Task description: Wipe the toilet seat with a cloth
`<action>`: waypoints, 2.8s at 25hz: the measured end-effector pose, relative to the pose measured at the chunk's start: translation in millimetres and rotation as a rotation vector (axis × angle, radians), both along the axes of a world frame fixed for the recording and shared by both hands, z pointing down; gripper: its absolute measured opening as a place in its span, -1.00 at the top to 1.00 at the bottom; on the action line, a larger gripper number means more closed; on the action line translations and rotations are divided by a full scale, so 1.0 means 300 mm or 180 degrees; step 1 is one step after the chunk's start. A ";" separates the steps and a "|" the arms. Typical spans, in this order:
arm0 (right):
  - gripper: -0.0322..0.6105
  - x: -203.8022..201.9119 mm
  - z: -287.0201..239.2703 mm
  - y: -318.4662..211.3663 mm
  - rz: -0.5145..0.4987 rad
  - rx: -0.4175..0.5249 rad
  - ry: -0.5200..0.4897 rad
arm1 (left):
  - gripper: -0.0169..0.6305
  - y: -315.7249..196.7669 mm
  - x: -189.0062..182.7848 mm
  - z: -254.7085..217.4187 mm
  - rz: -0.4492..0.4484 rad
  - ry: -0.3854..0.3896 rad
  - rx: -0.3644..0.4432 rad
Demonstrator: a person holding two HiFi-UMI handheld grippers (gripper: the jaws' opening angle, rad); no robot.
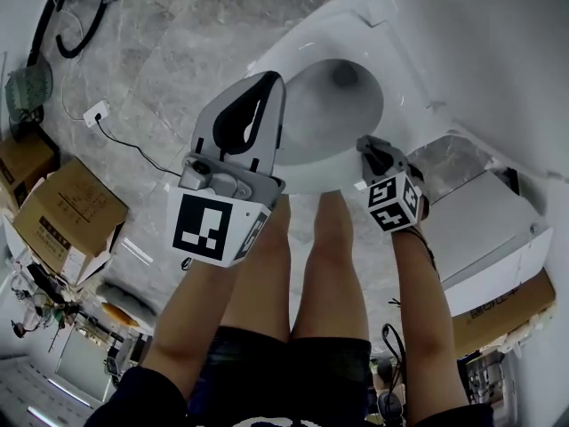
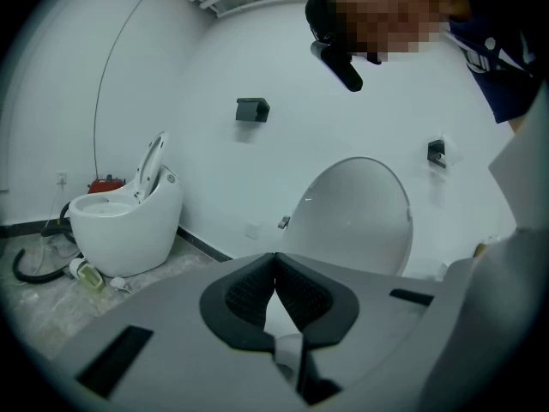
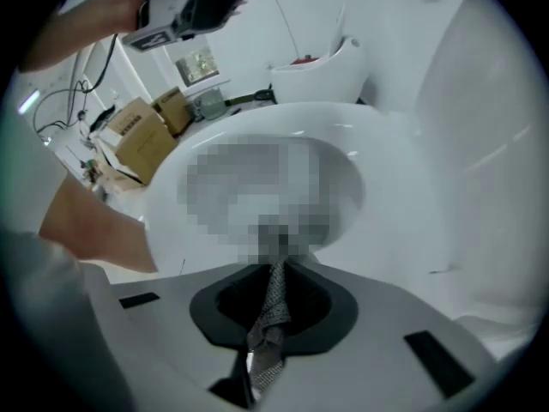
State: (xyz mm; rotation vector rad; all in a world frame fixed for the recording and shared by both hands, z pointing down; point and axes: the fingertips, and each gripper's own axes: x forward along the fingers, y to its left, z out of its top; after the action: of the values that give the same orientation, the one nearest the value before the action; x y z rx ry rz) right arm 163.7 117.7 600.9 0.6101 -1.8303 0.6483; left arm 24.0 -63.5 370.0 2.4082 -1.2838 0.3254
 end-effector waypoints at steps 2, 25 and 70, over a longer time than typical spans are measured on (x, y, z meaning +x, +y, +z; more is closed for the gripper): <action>0.72 0.135 -0.027 -0.121 -0.0031 0.0435 0.0252 | 0.89 0.018 -0.001 0.001 -0.0004 0.0004 -0.0002; 0.72 0.056 -0.059 0.082 0.0048 0.0546 -0.0503 | 0.89 0.138 0.095 -0.037 0.0038 0.0036 0.0070; 0.73 -0.325 -0.012 0.206 -0.0069 -0.0293 -0.0482 | 0.89 0.111 -0.072 -0.024 -0.0198 -0.0040 0.0082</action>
State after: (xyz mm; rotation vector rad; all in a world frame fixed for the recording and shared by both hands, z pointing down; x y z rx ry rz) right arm 66.1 179.5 597.4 0.4906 -1.9326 0.7774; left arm 2.4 -30.2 362.7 2.3855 -1.3731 0.3085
